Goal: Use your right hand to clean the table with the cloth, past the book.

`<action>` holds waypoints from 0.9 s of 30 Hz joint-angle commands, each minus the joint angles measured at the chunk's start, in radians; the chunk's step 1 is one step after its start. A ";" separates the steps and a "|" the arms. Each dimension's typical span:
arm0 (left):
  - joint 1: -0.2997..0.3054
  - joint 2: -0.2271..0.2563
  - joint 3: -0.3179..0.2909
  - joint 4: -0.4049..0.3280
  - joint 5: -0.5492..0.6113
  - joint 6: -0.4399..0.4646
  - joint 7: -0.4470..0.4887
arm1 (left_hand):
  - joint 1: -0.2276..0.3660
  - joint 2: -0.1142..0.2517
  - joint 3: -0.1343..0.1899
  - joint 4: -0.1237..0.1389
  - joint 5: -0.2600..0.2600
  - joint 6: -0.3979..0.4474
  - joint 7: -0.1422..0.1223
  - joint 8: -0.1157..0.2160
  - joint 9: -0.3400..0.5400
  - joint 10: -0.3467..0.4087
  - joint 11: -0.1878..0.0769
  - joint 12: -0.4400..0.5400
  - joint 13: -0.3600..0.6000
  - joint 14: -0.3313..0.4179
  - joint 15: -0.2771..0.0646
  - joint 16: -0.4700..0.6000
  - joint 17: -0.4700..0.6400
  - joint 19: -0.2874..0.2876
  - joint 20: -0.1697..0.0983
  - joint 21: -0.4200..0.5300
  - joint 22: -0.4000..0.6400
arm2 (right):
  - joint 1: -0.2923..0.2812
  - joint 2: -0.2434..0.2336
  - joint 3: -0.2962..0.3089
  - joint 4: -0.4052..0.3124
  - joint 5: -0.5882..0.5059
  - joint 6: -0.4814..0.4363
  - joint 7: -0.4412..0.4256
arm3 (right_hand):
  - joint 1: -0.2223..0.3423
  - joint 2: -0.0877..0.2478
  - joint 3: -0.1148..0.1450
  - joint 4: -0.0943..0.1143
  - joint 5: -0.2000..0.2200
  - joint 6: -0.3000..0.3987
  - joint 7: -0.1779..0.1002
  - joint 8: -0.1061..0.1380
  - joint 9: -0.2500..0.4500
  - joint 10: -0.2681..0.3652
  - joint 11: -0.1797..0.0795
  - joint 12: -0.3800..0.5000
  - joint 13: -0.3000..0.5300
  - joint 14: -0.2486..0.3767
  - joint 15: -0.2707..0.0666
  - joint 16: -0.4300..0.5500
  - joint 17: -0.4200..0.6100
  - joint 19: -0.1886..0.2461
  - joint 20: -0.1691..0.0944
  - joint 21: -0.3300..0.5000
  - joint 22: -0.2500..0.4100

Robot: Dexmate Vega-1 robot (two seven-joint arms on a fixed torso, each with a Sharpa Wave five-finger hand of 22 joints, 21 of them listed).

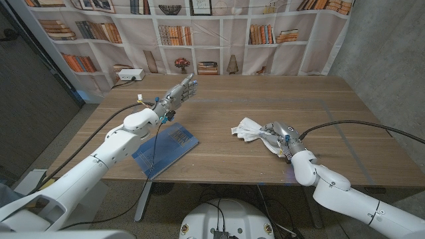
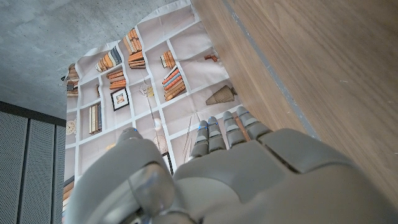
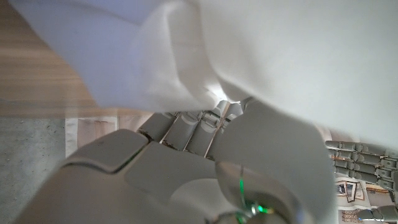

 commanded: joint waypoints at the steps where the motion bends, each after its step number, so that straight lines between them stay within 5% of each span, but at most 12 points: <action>1: 0.042 0.024 -0.026 -0.043 -0.007 0.004 0.034 | 0.006 0.002 -0.002 0.000 -0.002 0.008 0.004 -0.002 0.002 0.009 0.000 -0.002 0.003 0.006 -0.002 0.002 0.002 0.001 0.000 -0.001 0.005 | 0.131 0.055 -0.018 0.170 -0.041 0.048 0.034 | -0.003 0.009 0.009 0.002 0.003 0.001 -0.001 0.006 0.002 0.006 -0.002 0.004 0.004 -0.003 -0.050 -0.003 0.004 -0.001 -0.140 0.004 0.002; 16: 0.035 0.025 -0.029 -0.034 -0.013 0.010 0.029 | 0.008 0.002 -0.002 0.000 -0.003 0.009 0.004 -0.002 0.002 0.010 -0.002 -0.002 0.003 0.005 -0.004 0.001 0.002 0.001 0.001 -0.002 0.005 | 0.211 0.093 -0.004 0.278 -0.017 0.058 0.033 | -0.004 0.009 0.011 0.002 0.002 0.000 -0.003 0.005 0.002 0.005 -0.002 0.004 0.005 -0.005 -0.050 -0.002 0.005 -0.006 -0.140 0.006 0.001; 27: 0.017 0.013 -0.016 -0.019 -0.009 0.012 0.020 | 0.009 0.003 -0.003 0.000 -0.004 0.009 0.004 -0.003 0.002 0.009 0.000 -0.003 0.003 0.005 -0.002 0.001 0.002 0.001 0.002 -0.002 0.005 | 0.092 0.046 0.035 0.136 0.031 0.064 0.000 | -0.005 0.010 0.012 0.002 0.001 -0.001 -0.003 0.005 0.002 0.005 -0.001 0.005 0.005 -0.006 -0.050 -0.002 0.005 -0.008 -0.139 0.009 0.001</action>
